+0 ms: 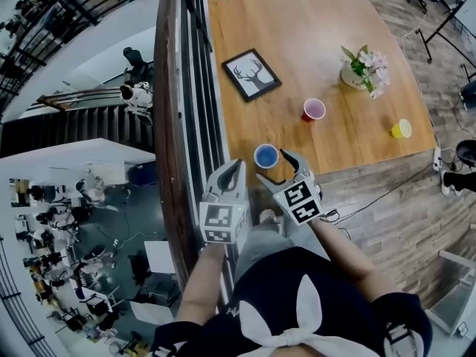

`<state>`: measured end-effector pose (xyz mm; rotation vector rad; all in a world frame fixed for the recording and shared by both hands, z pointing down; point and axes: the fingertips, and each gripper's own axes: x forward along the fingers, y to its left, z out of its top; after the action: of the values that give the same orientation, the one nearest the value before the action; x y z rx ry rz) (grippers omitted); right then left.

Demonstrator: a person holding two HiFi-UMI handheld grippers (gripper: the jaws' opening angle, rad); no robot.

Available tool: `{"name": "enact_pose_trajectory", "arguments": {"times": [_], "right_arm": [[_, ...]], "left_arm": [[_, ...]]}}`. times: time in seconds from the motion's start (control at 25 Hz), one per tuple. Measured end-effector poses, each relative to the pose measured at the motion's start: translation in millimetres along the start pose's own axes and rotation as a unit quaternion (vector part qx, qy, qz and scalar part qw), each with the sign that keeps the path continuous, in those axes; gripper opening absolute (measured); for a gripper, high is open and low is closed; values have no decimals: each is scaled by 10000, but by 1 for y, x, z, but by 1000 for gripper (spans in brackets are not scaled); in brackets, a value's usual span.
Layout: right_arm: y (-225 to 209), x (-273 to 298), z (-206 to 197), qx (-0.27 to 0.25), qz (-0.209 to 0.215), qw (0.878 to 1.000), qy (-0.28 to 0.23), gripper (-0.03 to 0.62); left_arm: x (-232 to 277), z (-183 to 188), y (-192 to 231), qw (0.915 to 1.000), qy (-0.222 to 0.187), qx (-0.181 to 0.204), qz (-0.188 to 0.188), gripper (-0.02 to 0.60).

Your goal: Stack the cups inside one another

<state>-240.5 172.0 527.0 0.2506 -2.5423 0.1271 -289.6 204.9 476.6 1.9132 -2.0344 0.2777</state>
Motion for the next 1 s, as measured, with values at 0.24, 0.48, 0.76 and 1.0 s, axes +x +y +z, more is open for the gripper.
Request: {"name": "enact_pose_trajectory", "arguments": {"times": [0.24,0.48,0.76,1.0], "right_arm": [[-6,18,-15,-29,-31,9997,241,362],[-13,34,-27,38,-58,9991,422,362],[-16,50,-42,-120,-28,9977,664,362],[-17,54,-50,-141,28,9968,788,356]], "left_arm": [[6,-12,-1,9998,167,-65,-40,15],[9,-22,0,9994,292,-178,-44,15],[14,-34,-2,9989,427,-159,-80,15],[14,-44,-6,9986,524,3,-99,15]]}}
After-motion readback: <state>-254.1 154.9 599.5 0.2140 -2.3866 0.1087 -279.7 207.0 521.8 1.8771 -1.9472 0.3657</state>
